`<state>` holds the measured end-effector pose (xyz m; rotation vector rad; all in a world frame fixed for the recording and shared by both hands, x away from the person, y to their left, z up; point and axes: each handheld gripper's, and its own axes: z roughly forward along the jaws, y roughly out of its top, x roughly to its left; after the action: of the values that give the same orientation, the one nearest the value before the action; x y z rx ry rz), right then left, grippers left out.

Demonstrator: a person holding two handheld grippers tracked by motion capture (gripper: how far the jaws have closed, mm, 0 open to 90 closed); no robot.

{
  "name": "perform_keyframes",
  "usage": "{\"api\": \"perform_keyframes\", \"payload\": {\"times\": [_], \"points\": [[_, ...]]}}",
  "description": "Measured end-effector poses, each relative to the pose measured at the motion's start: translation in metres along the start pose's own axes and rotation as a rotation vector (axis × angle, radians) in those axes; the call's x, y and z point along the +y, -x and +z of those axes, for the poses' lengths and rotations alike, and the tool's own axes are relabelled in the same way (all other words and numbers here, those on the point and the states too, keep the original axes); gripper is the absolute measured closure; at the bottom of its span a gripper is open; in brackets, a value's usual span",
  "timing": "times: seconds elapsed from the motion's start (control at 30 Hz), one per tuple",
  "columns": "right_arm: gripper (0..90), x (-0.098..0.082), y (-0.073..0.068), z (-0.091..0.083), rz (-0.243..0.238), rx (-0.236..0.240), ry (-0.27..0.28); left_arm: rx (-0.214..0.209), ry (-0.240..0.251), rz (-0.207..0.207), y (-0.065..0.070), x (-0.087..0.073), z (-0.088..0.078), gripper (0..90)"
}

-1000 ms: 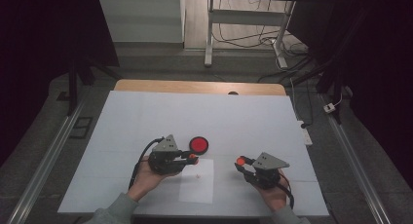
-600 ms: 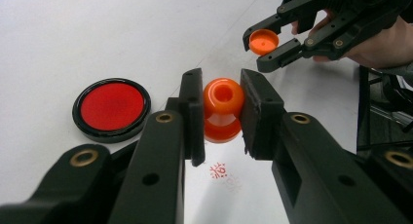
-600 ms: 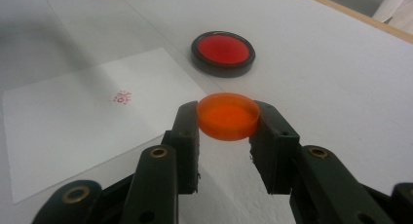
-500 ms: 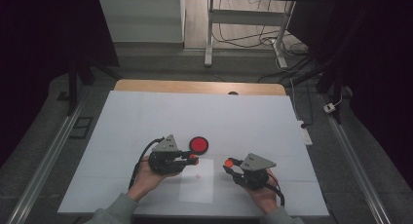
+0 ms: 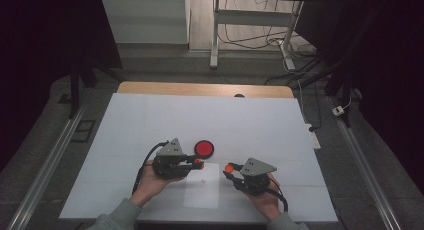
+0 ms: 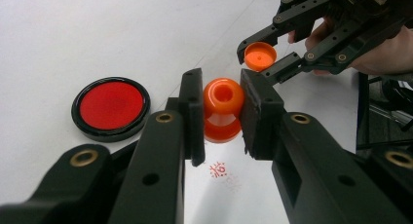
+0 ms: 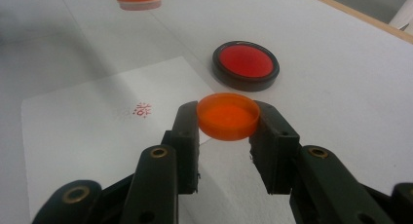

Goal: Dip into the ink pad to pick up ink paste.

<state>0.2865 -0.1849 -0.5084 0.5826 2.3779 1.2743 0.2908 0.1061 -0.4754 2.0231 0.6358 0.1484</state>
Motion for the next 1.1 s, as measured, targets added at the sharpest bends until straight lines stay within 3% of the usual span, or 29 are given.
{"api": "perform_keyframes", "payload": {"times": [1.1], "points": [[63.9, 0.012, -0.016, 0.020, -0.026, 0.050, 0.008, -0.007, -0.005, 0.002, 0.001, 0.000, 0.000, 72.0]]}}
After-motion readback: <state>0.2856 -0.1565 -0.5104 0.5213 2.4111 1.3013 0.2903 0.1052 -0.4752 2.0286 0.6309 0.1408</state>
